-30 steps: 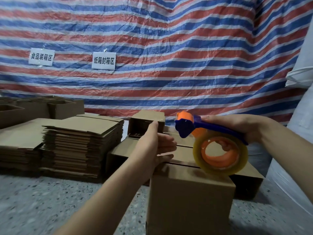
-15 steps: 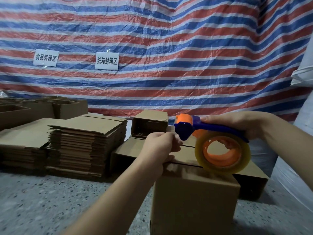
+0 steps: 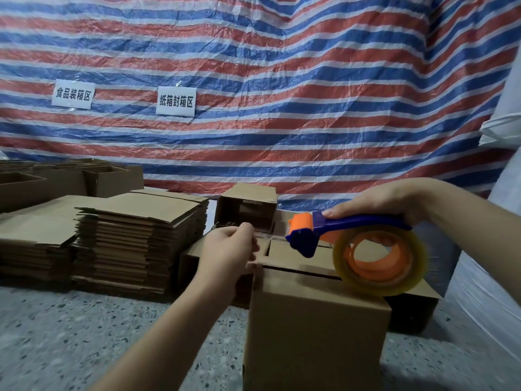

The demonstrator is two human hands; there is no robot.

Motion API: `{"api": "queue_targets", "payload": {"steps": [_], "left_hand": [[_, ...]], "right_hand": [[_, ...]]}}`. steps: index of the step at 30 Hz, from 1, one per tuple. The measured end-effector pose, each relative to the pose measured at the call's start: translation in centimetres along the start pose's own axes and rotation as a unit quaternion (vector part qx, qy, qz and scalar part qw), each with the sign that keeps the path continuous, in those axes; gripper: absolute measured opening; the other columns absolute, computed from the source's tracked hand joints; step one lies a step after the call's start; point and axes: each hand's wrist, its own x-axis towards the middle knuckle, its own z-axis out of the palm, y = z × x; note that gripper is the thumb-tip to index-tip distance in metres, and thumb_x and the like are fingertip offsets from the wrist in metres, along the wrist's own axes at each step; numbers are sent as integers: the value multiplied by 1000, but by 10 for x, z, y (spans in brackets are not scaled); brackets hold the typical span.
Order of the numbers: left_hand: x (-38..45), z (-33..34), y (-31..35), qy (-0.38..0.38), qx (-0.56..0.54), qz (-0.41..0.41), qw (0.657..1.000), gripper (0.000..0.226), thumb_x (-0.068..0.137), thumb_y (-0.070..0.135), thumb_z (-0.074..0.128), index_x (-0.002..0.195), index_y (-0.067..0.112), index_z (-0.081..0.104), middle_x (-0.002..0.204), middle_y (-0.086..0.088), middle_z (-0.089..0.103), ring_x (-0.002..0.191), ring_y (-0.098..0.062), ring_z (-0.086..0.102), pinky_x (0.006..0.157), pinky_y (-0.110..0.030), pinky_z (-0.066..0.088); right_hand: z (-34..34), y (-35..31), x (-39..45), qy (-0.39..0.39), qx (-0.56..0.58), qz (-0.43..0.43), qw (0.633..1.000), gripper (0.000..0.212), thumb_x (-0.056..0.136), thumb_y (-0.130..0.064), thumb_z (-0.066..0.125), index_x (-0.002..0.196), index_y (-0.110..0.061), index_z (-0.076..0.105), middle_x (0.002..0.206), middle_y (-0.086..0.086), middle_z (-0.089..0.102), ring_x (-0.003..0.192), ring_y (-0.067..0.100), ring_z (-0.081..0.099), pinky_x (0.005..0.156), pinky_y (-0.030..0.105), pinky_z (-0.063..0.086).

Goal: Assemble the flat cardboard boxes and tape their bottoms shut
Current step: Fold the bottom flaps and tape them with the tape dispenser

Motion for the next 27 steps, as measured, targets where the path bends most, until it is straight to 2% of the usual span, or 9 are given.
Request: {"api": "queue_targets", "payload": {"steps": [2, 3, 5, 10, 15, 21, 27], "left_hand": [[0, -18, -9, -8, 111, 53, 992, 42, 94, 24, 58, 53, 15, 62, 48, 5, 54, 46, -9, 47, 45, -23, 41], [0, -23, -14, -12, 126, 52, 991, 42, 95, 29, 59, 55, 14, 64, 48, 6, 54, 44, -7, 46, 47, -23, 39], [-1, -27, -24, -16, 130, 33, 991, 43, 96, 33, 58, 60, 11, 64, 47, 6, 51, 41, -6, 45, 48, -23, 38], [0, -29, -36, -18, 102, -21, 994, 41, 97, 33, 57, 64, 11, 64, 45, 8, 51, 38, -3, 46, 39, -18, 37], [2, -30, -41, -25, 72, -50, 996, 41, 91, 41, 65, 61, 13, 65, 47, 7, 48, 42, -7, 42, 44, -22, 35], [-2, -34, -48, -34, 105, -60, 992, 38, 93, 34, 63, 63, 11, 64, 47, 6, 48, 40, -7, 43, 43, -22, 37], [-9, -29, -58, -70, 111, -73, 989, 46, 95, 40, 59, 56, 16, 58, 48, 6, 50, 45, -9, 40, 46, -23, 35]], "right_hand": [[5, -12, 9, -4, -100, 61, 993, 76, 63, -66, 78, 115, -11, 69, 87, 4, 76, 66, 13, 70, 60, 26, 57], [7, -20, 10, 11, -144, 93, 985, 87, 51, -71, 78, 114, -11, 68, 86, 6, 76, 64, 13, 69, 57, 25, 56], [12, -29, 20, 3, -179, 102, 979, 95, 40, -74, 77, 112, -14, 67, 86, 6, 77, 63, 13, 69, 55, 24, 55], [16, -37, 29, 19, -206, 121, 971, 95, 40, -75, 78, 112, -16, 67, 85, 6, 78, 62, 15, 70, 54, 24, 54], [17, -37, 33, 19, -210, 126, 969, 86, 48, -73, 78, 112, -17, 65, 83, 5, 78, 61, 14, 72, 52, 24, 54], [22, -42, 38, 18, -232, 121, 965, 85, 47, -72, 75, 111, -17, 65, 81, 4, 78, 60, 13, 72, 52, 23, 54], [24, -42, 39, 21, -236, 121, 964, 87, 44, -73, 76, 110, -17, 65, 79, 4, 78, 59, 13, 72, 51, 23, 54]]}}
